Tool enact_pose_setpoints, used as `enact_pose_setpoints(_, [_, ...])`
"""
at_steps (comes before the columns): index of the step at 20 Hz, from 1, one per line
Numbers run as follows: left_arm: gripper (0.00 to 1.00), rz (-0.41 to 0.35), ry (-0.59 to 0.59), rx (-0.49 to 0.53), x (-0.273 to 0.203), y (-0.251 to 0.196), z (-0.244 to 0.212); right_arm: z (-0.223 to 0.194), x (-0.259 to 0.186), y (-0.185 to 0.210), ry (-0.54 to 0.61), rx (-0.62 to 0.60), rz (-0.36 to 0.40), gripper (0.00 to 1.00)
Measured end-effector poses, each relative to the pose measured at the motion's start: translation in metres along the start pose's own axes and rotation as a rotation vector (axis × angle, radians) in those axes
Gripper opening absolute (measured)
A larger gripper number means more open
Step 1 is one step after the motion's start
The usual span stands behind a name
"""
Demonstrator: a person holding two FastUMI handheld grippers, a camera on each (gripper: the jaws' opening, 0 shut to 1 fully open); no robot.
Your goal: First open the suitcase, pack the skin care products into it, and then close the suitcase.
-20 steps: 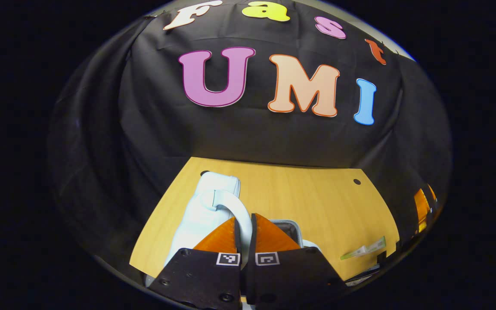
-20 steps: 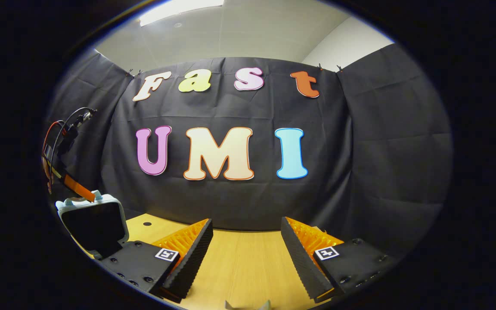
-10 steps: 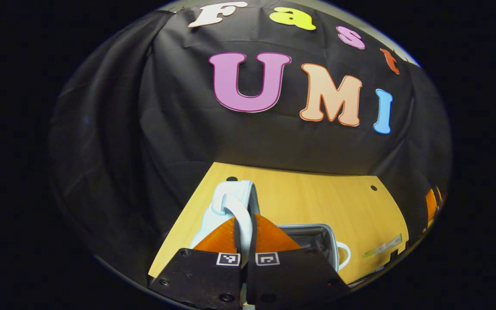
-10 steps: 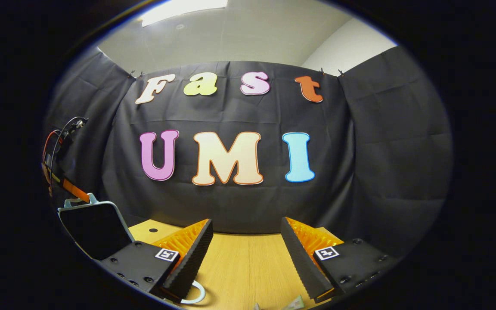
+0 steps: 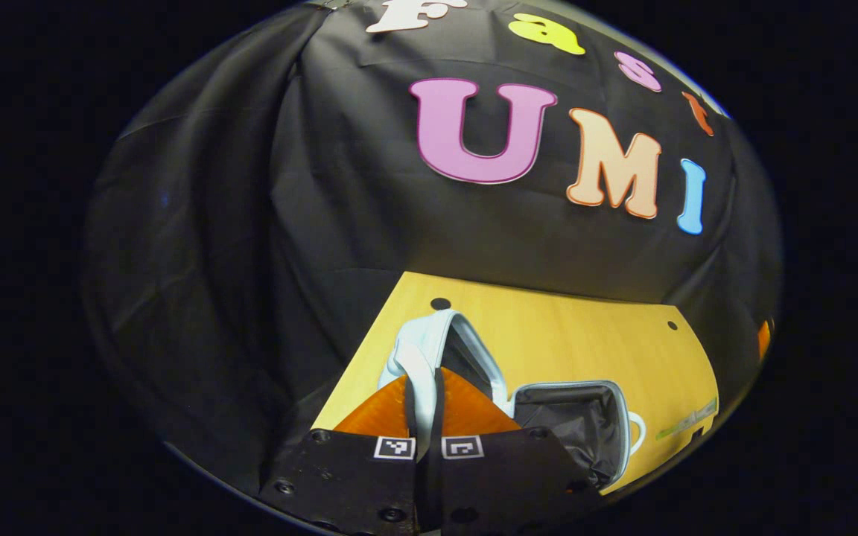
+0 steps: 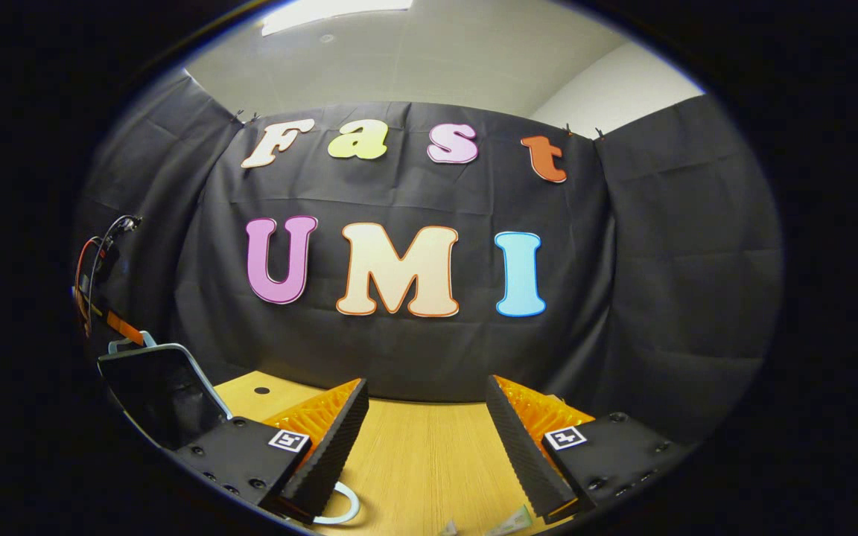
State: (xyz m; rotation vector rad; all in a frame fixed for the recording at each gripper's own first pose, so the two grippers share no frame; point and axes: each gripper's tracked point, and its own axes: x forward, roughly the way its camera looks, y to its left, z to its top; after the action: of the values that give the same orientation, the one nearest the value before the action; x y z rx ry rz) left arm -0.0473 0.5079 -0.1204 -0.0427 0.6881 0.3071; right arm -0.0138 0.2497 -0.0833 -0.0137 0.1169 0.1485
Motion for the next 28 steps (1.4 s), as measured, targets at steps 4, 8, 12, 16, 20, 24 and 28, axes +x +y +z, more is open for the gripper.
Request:
enact_pose_setpoints(4, [0.00,0.051,0.031,-0.046,0.013,0.037,-0.019,-0.003,-0.002,0.005,0.012,-0.006,-0.004,1.00])
enact_pose_setpoints(8, [0.00,0.125,0.067,-0.043,0.026,0.076,-0.044,-0.005,-0.001,0.011,0.022,-0.003,-0.008,1.00])
enact_pose_setpoints(12, [0.00,0.136,0.137,-0.091,0.043,0.093,-0.078,-0.007,0.000,0.017,0.028,-0.019,-0.004,1.00])
enact_pose_setpoints(16, [0.00,0.166,0.179,-0.106,0.063,0.108,-0.108,-0.012,0.003,0.020,0.050,-0.025,-0.001,1.00])
enact_pose_setpoints(20, [0.00,0.230,0.187,-0.103,0.072,0.120,-0.123,-0.013,0.007,0.016,0.053,-0.033,-0.008,1.00])
enact_pose_setpoints(24, [0.22,0.270,0.058,-0.198,0.065,0.120,-0.104,-0.013,0.010,0.010,0.059,-0.020,0.005,0.98])
enact_pose_setpoints(28, [0.99,0.302,-0.208,-0.228,0.020,0.094,-0.042,0.001,0.013,-0.007,0.015,-0.006,0.036,0.98])
